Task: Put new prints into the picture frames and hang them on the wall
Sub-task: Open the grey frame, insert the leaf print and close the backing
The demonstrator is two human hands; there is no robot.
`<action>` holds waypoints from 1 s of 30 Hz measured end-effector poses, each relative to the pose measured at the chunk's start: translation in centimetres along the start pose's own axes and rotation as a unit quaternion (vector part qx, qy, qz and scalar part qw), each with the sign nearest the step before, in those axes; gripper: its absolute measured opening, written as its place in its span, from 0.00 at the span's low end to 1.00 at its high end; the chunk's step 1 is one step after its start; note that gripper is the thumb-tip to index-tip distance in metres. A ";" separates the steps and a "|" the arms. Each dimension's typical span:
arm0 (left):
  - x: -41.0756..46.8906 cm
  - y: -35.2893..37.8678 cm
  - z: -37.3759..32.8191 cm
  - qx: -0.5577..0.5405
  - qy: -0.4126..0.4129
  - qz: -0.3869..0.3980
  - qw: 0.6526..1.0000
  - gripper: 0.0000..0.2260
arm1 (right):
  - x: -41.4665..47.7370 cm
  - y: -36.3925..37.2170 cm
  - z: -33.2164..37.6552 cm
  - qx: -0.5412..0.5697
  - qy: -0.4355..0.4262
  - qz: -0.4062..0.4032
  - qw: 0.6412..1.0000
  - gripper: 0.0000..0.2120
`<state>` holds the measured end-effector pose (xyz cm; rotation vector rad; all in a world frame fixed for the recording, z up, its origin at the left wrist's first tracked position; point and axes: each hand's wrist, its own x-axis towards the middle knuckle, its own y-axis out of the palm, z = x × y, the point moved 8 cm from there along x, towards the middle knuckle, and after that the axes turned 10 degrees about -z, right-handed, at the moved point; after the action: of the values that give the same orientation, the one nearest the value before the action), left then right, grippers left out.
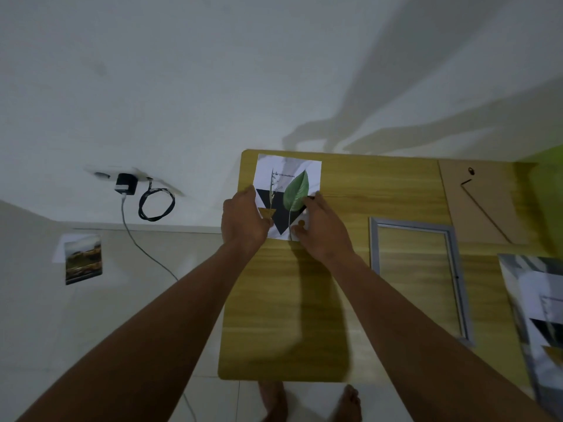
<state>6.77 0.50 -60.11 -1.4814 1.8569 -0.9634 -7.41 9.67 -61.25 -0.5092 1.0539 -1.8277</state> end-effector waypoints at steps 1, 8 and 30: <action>-0.1 0.1 0.2 0.014 0.003 -0.004 1.000 0.14 | -0.1 -0.2 -0.1 0.007 0.010 -0.005 1.000 0.28; -0.6 0.3 -0.2 0.011 0.002 -0.011 1.000 0.26 | -0.1 -0.5 0.5 0.001 0.003 0.008 1.000 0.27; 0.1 -1.6 0.6 -0.269 -0.143 0.077 0.950 0.09 | -0.2 0.3 4.2 0.240 0.092 0.020 0.966 0.21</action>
<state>8.10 0.13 -59.17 -1.6369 2.0650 -0.1487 -4.15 7.92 -59.19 -0.0275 0.6911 -2.0338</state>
